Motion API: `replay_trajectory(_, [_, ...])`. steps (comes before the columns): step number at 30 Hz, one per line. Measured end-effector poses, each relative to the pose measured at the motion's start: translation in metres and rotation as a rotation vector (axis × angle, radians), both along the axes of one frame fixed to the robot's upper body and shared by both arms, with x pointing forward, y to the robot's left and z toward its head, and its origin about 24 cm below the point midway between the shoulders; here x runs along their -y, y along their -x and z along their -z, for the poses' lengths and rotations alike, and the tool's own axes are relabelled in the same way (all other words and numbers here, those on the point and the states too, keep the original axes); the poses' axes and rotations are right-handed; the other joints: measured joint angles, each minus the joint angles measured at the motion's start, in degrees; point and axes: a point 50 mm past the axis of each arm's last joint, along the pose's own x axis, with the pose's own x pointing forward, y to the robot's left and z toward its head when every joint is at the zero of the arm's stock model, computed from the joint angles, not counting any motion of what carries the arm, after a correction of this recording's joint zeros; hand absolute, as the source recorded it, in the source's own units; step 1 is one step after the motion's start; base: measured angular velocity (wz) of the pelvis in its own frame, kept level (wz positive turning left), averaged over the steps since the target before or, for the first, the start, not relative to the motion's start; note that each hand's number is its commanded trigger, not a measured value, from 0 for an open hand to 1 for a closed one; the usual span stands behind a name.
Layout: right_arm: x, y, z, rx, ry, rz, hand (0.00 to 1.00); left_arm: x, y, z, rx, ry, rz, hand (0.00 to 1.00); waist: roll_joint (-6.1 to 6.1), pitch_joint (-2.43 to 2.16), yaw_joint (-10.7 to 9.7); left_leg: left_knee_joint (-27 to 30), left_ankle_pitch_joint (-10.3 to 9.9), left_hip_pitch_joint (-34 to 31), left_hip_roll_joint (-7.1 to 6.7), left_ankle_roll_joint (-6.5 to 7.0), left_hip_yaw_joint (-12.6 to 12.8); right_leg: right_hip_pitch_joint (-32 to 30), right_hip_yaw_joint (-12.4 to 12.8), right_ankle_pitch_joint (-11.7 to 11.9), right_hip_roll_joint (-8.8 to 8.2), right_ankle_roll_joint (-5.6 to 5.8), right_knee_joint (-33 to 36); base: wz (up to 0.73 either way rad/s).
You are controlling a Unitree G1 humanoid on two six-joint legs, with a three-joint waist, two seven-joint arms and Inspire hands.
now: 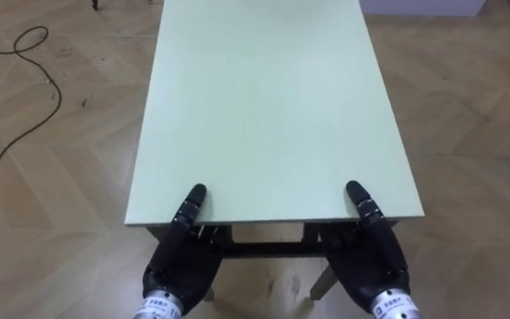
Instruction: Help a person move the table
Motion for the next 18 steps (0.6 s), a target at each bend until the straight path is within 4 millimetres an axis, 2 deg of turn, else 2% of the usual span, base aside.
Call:
replay_trajectory(2, [-0.0007,0.0000,0.0000,-0.001,-0.003,0.001,1.00,0.0012,0.0001,0.0001,-0.003,0.010,-0.002,1.00,0.19,0.11,-0.64,-0.38,0.29,-0.01,-1.16,0.54,-0.53,0.30,-2.54,-0.02,-1.09,0.05,0.37,0.15])
replay_trajectory(3, [-0.0006,0.0002,0.0001,-0.001,-0.003,0.001,1.00,0.0019,0.0000,0.0001,-0.003,0.012,-0.003,1.00,0.19,0.11,-0.79,-0.52,0.31,0.02,-1.48,0.57,-0.58,0.19,-3.01,-0.06,-1.51,0.10,0.93,0.17])
replay_trajectory(5, [-0.0010,0.0003,0.0002,-0.001,-0.003,0.003,1.00,0.0019,-0.0005,-0.0002,-0.002,0.011,-0.004,1.00,0.25,0.15,-0.90,-0.84,0.52,-0.07,-2.62,1.44,-0.87,-0.84,-5.28,-0.06,-3.50,0.15,4.81,0.11])
replay_trajectory(6, [-0.0010,0.0004,0.0003,-0.002,-0.003,0.004,1.00,0.0018,-0.0007,-0.0002,-0.004,0.009,-0.004,1.00,0.25,0.15,-0.97,-0.96,0.63,-0.07,-2.99,1.73,-1.04,-1.38,-5.34,-0.06,-4.16,0.16,6.24,0.17])
replay_trajectory(8, [-0.0008,0.0003,0.0004,-0.002,-0.006,0.019,1.00,0.0040,-0.0039,-0.0014,-0.009,0.006,0.002,1.00,0.24,0.22,-1.18,-1.05,0.76,0.05,-4.57,3.02,-2.17,-4.44,-4.60,0.47,-7.16,0.23,14.00,0.25])
replay_trajectory(9, [-0.0009,0.0007,0.0007,-0.005,-0.006,0.022,1.00,0.0042,-0.0045,-0.0015,-0.011,0.002,0.004,1.00,0.23,0.26,-1.33,-1.08,0.77,0.28,-4.98,3.27,-2.46,-5.08,-4.06,0.92,-7.71,0.09,15.84,0.27])
replay_trajectory(10, [-0.0012,0.0014,0.0014,-0.013,-0.005,0.025,1.00,0.0051,-0.0047,-0.0016,-0.012,-0.002,0.004,1.00,0.56,0.57,-1.36,-1.18,0.64,0.97,-5.42,3.78,-3.11,-6.56,-1.93,2.39,-7.95,-0.57,18.99,0.19])
replay_trajectory(11, [-0.0014,0.0014,0.0014,-0.011,-0.001,0.026,1.00,0.0065,-0.0047,-0.0016,-0.011,0.001,0.000,1.00,1.16,0.98,-1.14,-1.46,0.64,1.34,-6.00,4.59,-4.67,-8.38,0.79,3.97,-7.48,-1.17,21.27,0.00])
replay_trajectory(12, [-0.0026,0.0016,0.0016,-0.010,0.005,0.024,1.00,0.0054,-0.0041,-0.0013,-0.012,-0.001,-0.005,1.00,1.27,1.12,-0.56,-2.33,1.04,1.59,-6.90,5.06,-6.17,-10.62,3.18,4.01,-6.29,-1.15,21.65,-0.13])
replay_trajectory(13, [-0.0033,0.0013,0.0016,-0.010,0.006,0.021,1.00,0.0053,-0.0038,-0.0010,-0.014,0.000,-0.007,1.00,1.50,1.25,-0.30,-2.80,1.52,1.65,-7.28,5.25,-7.29,-11.49,4.20,3.65,-5.43,-1.20,21.07,-0.03])
replay_trajectory(14, [-0.0054,0.0016,0.0017,-0.010,0.004,0.019,1.00,0.0044,-0.0031,-0.0003,-0.019,0.007,-0.012,1.00,1.87,1.37,-0.56,-3.85,2.29,1.69,-8.02,5.23,-9.39,-12.66,4.71,2.82,-3.54,-1.42,18.06,0.23])
replay_trajectory(15, [-0.0061,0.0017,0.0018,-0.009,0.002,0.020,1.00,0.0039,-0.0030,-0.0003,-0.019,0.006,-0.015,1.00,1.91,1.40,-0.86,-4.53,2.90,1.72,-8.50,5.20,-10.53,-12.94,4.56,2.61,-2.77,-1.35,15.92,0.63])
replay_trajectory(16, [-0.0063,0.0019,0.0018,-0.008,0.002,0.025,1.00,0.0041,-0.0031,-0.0003,-0.018,0.006,-0.014,1.00,1.77,1.34,-1.98,-5.63,3.78,1.71,-9.47,5.15,-12.44,-13.09,4.80,2.71,-1.39,-1.57,10.81,0.76])
replay_trajectory(17, [-0.0061,0.0018,0.0017,-0.006,0.002,0.028,1.00,0.0050,-0.0038,-0.0008,-0.016,0.005,-0.009,1.00,1.49,1.20,-2.43,-6.27,4.62,1.81,-10.01,4.81,-13.24,-13.26,5.83,4.12,-0.09,-2.25,6.25,0.67])
replay_trajectory(18, [-0.0061,0.0018,0.0017,-0.006,0.002,0.028,1.00,0.0051,-0.0038,-0.0007,-0.016,0.005,-0.007,1.00,1.36,1.09,-2.48,-6.51,4.87,1.95,-10.36,4.56,-13.69,-13.21,6.85,5.72,0.74,-2.66,5.26,0.44])
